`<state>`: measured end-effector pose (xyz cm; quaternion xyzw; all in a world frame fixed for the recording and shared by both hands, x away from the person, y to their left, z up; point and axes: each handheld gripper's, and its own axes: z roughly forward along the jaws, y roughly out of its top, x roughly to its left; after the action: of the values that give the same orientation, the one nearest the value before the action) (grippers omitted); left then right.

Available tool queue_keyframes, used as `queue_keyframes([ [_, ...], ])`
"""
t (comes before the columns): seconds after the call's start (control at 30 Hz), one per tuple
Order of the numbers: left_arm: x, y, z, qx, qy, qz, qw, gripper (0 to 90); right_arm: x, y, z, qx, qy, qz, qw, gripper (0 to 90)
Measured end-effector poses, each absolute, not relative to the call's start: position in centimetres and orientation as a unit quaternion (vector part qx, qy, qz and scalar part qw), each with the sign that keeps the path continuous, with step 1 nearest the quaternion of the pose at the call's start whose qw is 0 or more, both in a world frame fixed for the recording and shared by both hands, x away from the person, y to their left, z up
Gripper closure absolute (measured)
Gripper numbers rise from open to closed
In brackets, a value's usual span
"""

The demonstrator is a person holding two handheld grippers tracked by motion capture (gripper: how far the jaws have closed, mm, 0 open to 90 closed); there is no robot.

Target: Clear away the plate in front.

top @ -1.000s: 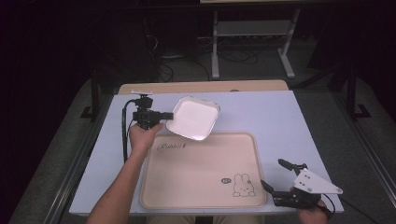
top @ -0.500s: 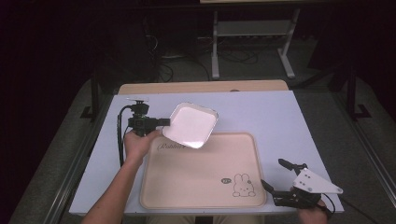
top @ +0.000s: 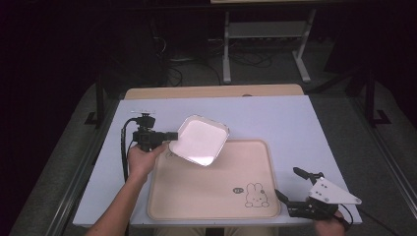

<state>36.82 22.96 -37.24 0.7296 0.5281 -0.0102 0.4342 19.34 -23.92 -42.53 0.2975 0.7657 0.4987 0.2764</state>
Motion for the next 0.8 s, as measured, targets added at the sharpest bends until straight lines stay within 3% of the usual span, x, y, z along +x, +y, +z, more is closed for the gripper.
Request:
queue_keyframes([
  [0.8, 32.9, 22.0, -40.3, 0.727, 0.533, -0.039, 0.430, 88.8, 19.3, -23.9, -42.5, 0.297, 0.766, 0.498, 0.277, 13.0],
])
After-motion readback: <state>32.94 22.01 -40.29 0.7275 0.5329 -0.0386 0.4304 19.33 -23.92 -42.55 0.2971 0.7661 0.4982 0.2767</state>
